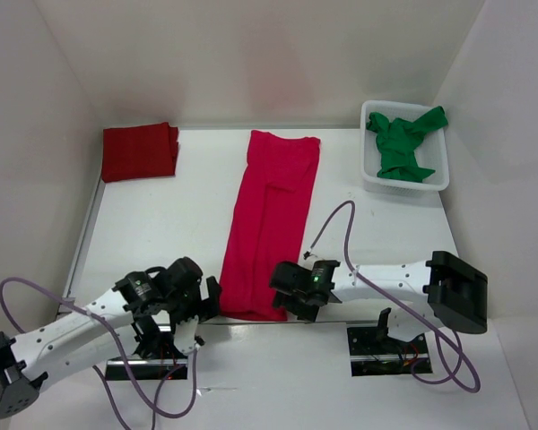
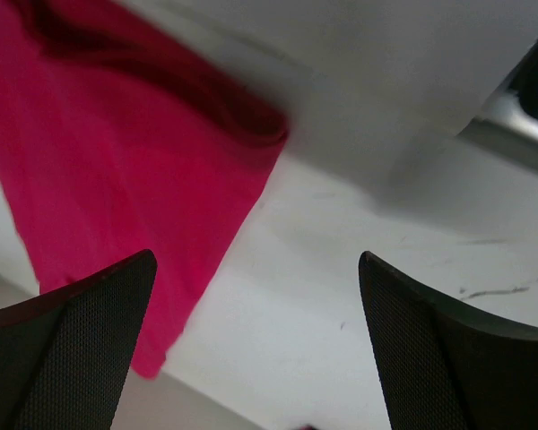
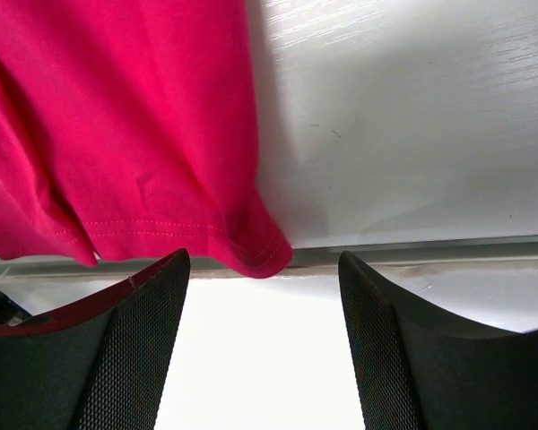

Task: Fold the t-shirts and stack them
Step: Rotate the tshirt 80 degrees

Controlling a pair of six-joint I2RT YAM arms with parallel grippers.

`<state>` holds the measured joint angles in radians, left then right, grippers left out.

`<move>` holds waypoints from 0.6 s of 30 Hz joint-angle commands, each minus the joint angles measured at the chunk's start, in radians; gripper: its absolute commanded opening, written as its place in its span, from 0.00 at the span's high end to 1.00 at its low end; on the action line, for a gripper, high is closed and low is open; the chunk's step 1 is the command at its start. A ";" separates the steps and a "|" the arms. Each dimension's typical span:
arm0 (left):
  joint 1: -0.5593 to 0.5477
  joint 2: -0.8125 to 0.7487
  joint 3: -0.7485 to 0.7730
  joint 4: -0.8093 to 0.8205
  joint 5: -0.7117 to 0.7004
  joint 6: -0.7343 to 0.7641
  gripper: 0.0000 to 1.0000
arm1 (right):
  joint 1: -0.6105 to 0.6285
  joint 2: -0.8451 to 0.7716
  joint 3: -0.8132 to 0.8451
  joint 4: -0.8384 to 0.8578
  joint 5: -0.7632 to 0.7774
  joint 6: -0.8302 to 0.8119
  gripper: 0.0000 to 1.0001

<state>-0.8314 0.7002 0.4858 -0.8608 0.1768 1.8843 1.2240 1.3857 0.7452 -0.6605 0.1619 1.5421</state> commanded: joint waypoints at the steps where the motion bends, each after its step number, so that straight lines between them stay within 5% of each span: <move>1: -0.051 0.059 -0.050 0.055 0.035 0.076 0.00 | -0.006 -0.028 0.011 0.019 -0.001 -0.008 0.27; 9: -0.074 0.356 -0.036 0.241 0.012 0.099 0.12 | -0.024 0.051 0.022 0.030 -0.019 -0.027 0.29; 15: -0.094 0.495 0.036 0.244 0.012 0.099 0.32 | -0.050 0.046 -0.009 -0.021 -0.039 -0.017 0.76; 18: -0.106 0.495 0.036 0.234 0.003 0.099 0.42 | -0.086 -0.045 -0.064 -0.021 -0.039 -0.007 0.79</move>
<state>-0.9245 1.1778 0.5262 -0.5858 0.1406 1.9629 1.1690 1.4284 0.7193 -0.6468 0.1120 1.5211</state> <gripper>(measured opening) 0.592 0.214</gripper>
